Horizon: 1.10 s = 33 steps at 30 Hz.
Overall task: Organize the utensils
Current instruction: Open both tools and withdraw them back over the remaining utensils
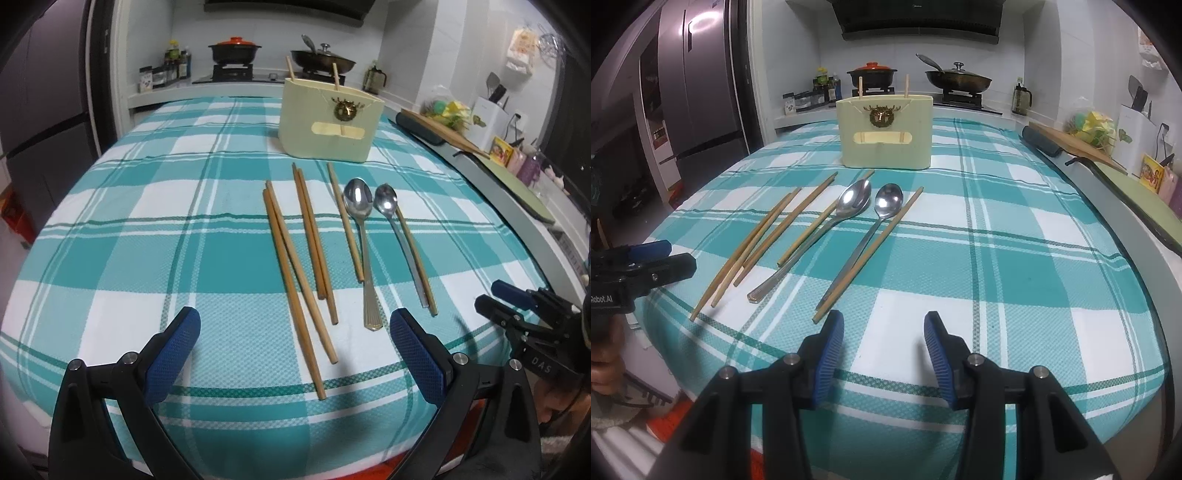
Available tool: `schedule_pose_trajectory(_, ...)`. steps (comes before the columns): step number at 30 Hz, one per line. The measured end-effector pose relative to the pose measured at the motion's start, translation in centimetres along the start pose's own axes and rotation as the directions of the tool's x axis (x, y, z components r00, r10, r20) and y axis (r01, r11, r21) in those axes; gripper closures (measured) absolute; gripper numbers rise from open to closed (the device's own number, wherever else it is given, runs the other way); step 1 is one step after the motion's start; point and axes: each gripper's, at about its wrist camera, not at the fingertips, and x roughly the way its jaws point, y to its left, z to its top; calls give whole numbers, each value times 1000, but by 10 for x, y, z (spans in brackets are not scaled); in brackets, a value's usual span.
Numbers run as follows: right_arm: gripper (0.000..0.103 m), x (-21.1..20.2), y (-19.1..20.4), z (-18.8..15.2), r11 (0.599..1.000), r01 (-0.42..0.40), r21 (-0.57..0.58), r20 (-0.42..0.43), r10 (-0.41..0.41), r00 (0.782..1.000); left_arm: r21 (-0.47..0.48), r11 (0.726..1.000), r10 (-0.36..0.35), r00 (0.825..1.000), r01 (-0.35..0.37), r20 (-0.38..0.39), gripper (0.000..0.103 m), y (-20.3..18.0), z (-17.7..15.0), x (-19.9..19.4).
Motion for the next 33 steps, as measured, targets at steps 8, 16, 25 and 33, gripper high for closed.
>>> schedule_pose_trajectory(8,57,5,-13,-4,997,55,58,-25,-53,998,-32,999,26,1000,-26,7,1,4,-4,-1)
schedule_pose_trajectory(16,57,20,-20,-6,995,54,87,-73,-48,996,-49,998,36,999,-36,-2,1,10,-3,7)
schedule_pose_trajectory(25,56,27,-14,-8,995,73,64,-76,-68,995,-73,996,60,998,-60,1,1,16,-4,7)
schedule_pose_trajectory(33,54,26,-16,-10,995,53,81,-70,-48,996,-108,992,69,998,-68,8,1,23,-6,7)
